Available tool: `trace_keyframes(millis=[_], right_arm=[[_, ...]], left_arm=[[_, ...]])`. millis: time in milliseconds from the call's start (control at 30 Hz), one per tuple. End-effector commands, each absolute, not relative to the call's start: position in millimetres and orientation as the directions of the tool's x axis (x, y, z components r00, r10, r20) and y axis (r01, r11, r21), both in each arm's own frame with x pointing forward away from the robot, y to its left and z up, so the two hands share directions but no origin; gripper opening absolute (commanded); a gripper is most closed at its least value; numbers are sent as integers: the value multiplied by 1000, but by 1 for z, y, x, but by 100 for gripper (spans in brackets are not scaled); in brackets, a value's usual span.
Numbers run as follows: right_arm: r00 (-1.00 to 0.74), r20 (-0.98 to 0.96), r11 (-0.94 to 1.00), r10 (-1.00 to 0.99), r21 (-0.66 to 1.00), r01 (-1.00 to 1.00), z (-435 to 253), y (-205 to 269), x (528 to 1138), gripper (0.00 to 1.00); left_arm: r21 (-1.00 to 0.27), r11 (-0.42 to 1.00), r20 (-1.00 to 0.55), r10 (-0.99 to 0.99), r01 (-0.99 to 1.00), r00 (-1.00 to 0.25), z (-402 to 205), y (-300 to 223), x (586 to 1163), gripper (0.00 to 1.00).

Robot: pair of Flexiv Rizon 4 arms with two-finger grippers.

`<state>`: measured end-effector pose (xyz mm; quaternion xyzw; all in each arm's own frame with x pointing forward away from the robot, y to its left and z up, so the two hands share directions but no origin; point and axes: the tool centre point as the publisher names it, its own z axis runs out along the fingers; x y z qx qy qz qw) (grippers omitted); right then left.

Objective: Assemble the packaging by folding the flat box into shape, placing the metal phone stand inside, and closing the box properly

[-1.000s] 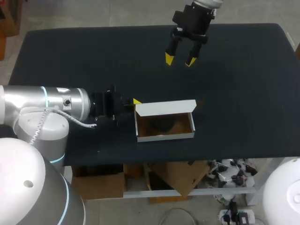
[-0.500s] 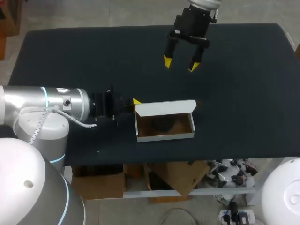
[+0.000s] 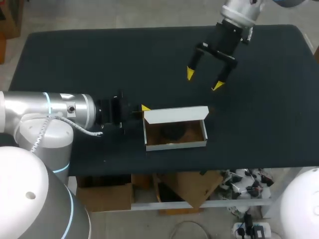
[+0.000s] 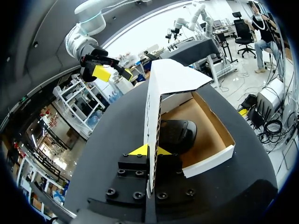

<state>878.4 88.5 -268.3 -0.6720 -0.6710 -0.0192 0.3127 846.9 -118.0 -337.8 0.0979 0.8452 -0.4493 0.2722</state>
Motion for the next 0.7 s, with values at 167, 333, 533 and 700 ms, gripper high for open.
trace_keyframes(millis=[167,333,533,700], right_arm=[[110,470,90,876,-381,920,-268,85,872,100],[120,444,83,888,-413,907,-262,88,879,100],[123,390,67,913,-439,896,-259,96,873,100],[133,358,60,924,-480,875,-272,97,860,99]], left_arm=[[-669,588,-609,-84,454,-789,-346,-119,838,0],[-632,612,-645,-75,476,-760,-351,-118,834,0],[-614,619,-667,-73,490,-742,-357,-117,830,0],[-595,624,-684,-62,507,-727,-361,-118,828,0]])
